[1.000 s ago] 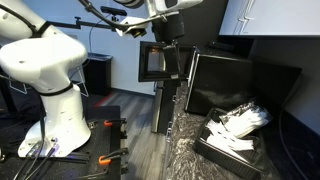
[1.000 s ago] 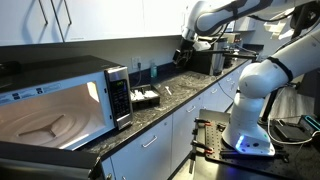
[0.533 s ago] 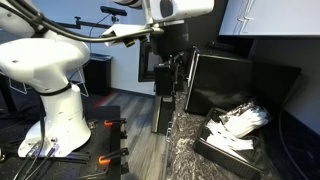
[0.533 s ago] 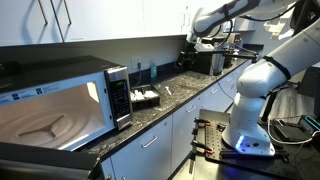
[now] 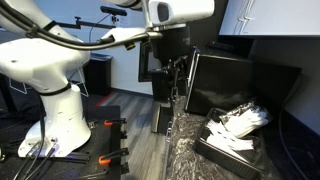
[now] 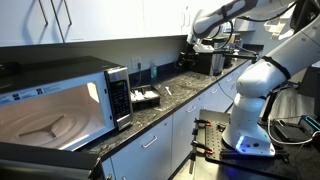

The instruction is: Pick up the folk from the counter and place it in the black object

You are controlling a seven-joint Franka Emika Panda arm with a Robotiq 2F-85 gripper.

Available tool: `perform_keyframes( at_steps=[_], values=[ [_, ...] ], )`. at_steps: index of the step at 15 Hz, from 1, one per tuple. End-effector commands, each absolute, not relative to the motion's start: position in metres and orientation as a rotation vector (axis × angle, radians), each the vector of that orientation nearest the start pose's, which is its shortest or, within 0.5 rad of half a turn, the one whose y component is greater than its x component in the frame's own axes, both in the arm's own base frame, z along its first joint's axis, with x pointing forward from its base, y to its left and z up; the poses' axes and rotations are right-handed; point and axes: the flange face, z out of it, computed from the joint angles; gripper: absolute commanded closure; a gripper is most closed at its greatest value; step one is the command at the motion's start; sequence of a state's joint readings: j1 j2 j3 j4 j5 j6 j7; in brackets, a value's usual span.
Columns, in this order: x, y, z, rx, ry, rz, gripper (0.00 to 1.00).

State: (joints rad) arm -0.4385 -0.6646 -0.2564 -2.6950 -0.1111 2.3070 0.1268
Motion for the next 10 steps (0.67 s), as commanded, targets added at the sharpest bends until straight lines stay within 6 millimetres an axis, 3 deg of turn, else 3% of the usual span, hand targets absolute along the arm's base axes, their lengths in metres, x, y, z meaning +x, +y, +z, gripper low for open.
perform_keyframes(
  at_steps=[1, 5, 10],
  values=[
    [0.292, -0.263, 0.439, -2.854, 1.251, -0.439, 0.0],
    [0.305, -0.295, 0.417, -2.824, 1.33, -0.414, 0.0],
    [0.323, -0.322, 0.372, -2.754, 1.368, -0.237, 0.0]
  ],
)
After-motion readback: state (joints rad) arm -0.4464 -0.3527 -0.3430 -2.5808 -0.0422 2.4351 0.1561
